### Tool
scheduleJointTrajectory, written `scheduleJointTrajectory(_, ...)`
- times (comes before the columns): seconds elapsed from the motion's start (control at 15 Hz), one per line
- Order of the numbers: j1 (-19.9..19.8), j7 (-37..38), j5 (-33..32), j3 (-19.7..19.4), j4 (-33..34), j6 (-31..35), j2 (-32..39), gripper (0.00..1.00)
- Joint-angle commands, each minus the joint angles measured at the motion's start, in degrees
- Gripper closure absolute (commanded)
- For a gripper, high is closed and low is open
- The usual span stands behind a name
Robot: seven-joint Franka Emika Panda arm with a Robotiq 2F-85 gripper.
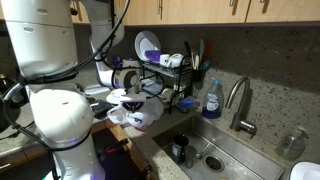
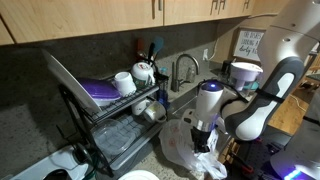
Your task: Take the white object out of the plastic bag and put it on the gray plate
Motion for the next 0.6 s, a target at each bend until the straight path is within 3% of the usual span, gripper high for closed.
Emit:
scheduleJointTrajectory(0.0,-0.1,-0.9,1.4,0.5,-0.6,-1.6,-1.5,0.97)
scheduleJointTrajectory(0.2,-0.2,-0.8,1.3,0.5,-0.7,-1.5,-1.9,1.00)
scheduleJointTrajectory(0.53,-0.2,-4.0,7.5,2.2,-1.1,-2.3,-4.3,0.99)
